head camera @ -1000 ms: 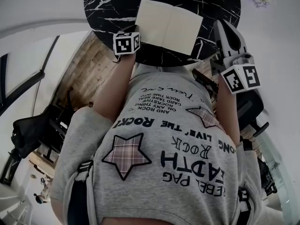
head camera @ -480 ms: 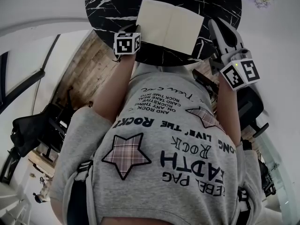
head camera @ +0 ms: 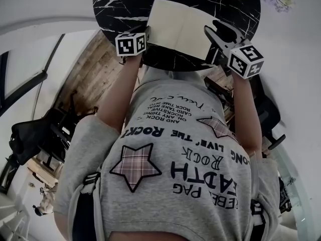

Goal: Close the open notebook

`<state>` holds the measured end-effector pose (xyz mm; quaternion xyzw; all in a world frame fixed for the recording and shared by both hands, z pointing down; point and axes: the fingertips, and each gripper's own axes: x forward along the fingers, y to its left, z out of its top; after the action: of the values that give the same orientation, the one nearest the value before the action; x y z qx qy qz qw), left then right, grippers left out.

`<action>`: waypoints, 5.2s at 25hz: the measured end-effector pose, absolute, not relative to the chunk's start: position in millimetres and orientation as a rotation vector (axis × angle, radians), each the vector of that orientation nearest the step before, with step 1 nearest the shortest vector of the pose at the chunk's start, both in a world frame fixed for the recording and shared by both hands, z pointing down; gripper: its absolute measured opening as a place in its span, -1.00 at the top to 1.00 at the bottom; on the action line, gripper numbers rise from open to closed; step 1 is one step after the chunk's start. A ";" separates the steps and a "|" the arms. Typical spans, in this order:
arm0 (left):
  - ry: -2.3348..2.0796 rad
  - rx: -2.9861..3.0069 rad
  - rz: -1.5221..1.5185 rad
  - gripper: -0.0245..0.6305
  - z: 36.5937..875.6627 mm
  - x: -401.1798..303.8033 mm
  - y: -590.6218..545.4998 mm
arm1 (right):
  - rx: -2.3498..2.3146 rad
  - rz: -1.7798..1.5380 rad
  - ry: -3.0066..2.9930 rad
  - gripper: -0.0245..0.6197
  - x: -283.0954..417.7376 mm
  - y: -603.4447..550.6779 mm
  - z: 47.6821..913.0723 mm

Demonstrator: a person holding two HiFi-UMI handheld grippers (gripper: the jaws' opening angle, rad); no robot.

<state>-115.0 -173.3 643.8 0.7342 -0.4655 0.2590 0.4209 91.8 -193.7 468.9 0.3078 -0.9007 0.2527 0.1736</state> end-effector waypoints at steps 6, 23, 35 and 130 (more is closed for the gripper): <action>-1.148 1.868 0.652 0.63 643.5 -109.3 -171.8 | 0.679 0.723 -2.444 0.46 63.4 -183.7 521.9; -1.141 1.817 0.541 0.60 641.6 -109.5 -171.3 | 0.377 0.649 -2.101 0.39 37.5 -134.4 625.1; -1.107 1.787 0.477 0.49 639.3 -101.1 -170.6 | 0.366 0.609 -2.105 0.40 40.0 -136.5 629.6; -0.519 2.287 0.396 0.90 435.8 50.8 -129.4 | 0.683 0.841 -2.446 0.40 74.9 -163.6 487.8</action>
<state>50.8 -129.4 435.8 0.8923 -0.2026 0.1544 0.3726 74.9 -163.6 487.8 0.2483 -0.8896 0.3058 0.2313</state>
